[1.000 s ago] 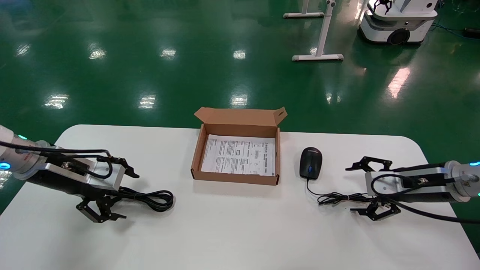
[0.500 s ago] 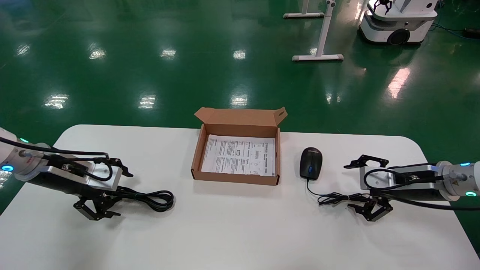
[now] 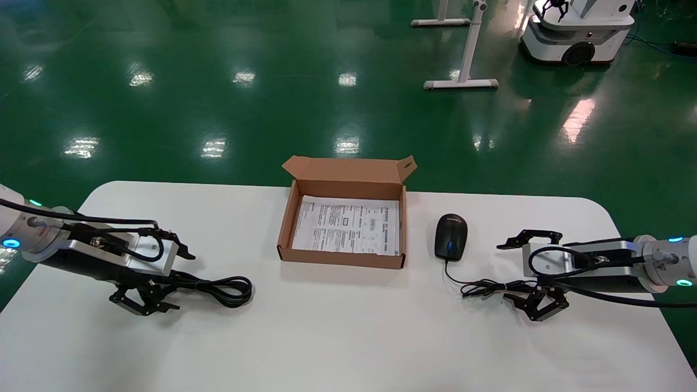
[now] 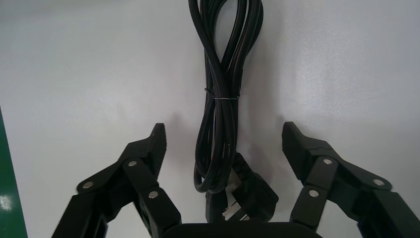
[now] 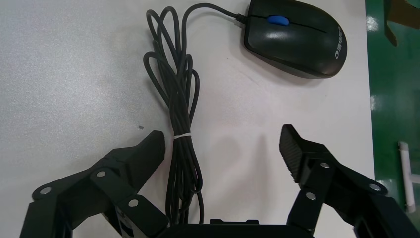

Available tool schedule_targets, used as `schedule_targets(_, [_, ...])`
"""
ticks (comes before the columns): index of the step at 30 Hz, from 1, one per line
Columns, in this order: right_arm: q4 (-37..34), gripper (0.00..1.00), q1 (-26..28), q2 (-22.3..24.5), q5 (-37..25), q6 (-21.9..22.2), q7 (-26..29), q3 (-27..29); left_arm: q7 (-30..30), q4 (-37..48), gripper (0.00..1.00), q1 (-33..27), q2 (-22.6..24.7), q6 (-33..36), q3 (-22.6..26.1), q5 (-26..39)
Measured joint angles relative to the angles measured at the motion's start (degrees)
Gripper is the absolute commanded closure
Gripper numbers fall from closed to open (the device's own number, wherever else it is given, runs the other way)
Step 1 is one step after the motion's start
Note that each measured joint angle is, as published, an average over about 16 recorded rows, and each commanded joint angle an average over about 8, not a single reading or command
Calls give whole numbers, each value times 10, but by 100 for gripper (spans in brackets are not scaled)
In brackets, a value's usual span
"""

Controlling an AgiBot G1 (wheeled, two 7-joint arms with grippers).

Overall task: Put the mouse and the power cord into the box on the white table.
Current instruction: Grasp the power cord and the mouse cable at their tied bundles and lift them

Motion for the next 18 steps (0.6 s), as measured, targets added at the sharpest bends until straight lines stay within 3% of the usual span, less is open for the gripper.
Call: schedule_targets(18, [5,100,-1,1,-3,0,-2,-1,-2,-5,100,2,-2,2,-1,-1])
